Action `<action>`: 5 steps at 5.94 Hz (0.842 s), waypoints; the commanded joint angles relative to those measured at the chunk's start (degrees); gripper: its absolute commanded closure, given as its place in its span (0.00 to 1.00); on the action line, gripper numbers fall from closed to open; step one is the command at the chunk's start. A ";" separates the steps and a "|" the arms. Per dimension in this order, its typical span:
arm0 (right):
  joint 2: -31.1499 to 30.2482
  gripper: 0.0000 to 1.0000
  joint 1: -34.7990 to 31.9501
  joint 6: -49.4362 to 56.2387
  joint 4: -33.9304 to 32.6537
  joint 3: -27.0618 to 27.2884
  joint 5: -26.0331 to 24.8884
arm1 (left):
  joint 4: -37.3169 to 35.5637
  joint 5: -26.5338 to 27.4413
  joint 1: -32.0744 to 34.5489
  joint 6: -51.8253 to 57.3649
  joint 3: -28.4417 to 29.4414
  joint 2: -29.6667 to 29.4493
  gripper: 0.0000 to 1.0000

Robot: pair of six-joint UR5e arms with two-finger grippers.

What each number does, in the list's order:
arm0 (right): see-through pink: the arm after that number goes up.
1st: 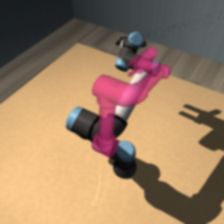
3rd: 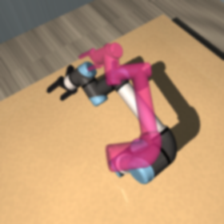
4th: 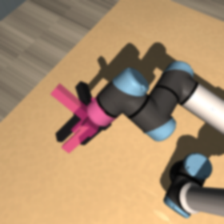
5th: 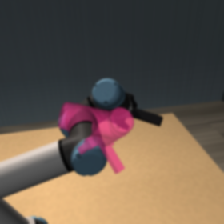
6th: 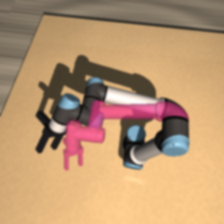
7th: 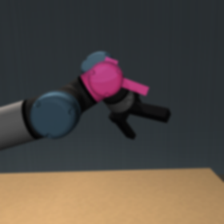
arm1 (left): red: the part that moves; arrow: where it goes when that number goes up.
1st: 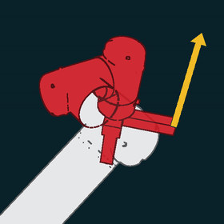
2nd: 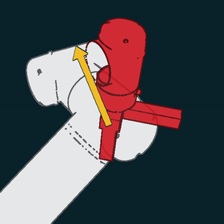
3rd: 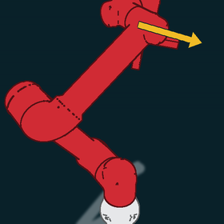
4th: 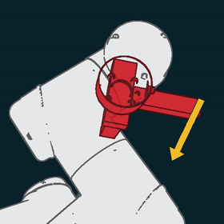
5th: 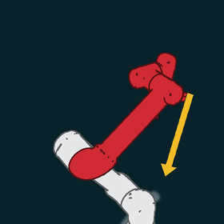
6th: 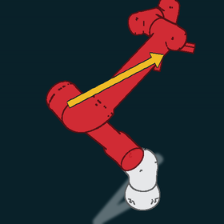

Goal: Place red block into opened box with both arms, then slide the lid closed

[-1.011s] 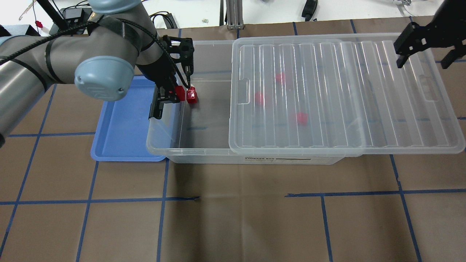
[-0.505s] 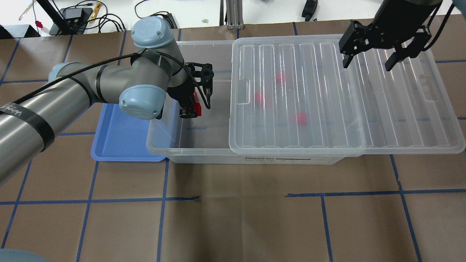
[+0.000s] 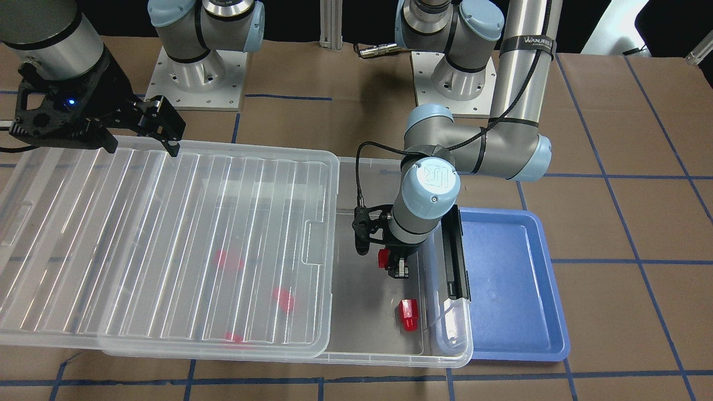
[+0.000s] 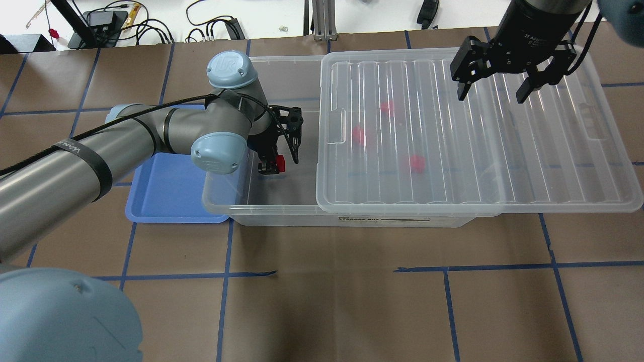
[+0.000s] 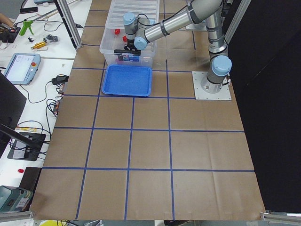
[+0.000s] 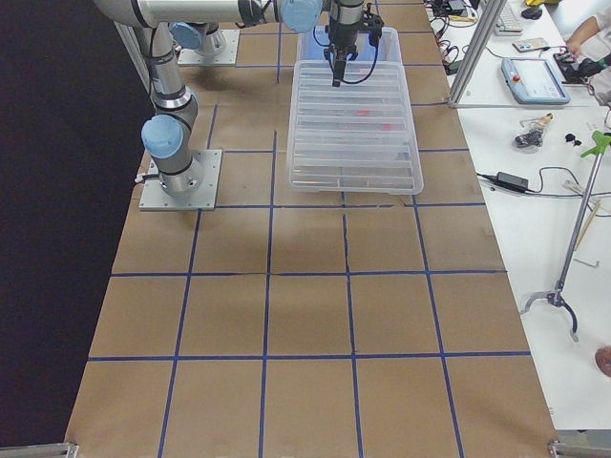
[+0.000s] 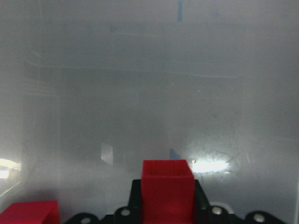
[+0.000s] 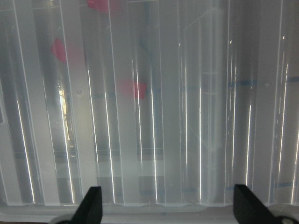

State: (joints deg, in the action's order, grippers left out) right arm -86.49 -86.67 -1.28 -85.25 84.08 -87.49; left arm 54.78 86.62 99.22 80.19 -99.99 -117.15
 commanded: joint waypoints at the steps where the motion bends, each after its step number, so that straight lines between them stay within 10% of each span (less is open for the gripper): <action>1: -0.17 0.00 -0.17 -0.21 0.08 0.03 -0.05 | -1.95 0.04 0.01 0.40 -0.03 -1.85 0.65; 2: -0.17 0.00 -0.26 -0.65 0.08 0.11 -0.13 | -2.04 0.22 0.01 0.40 0.06 -1.51 0.02; 5: -0.26 0.00 -0.52 -0.83 0.08 0.12 -0.22 | 8.26 -0.04 -0.08 -1.17 3.21 8.90 0.02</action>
State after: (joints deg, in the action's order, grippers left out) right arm -86.69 -87.07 -2.02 -85.16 84.20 -87.71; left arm 57.81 86.66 99.28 79.66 -97.95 -112.52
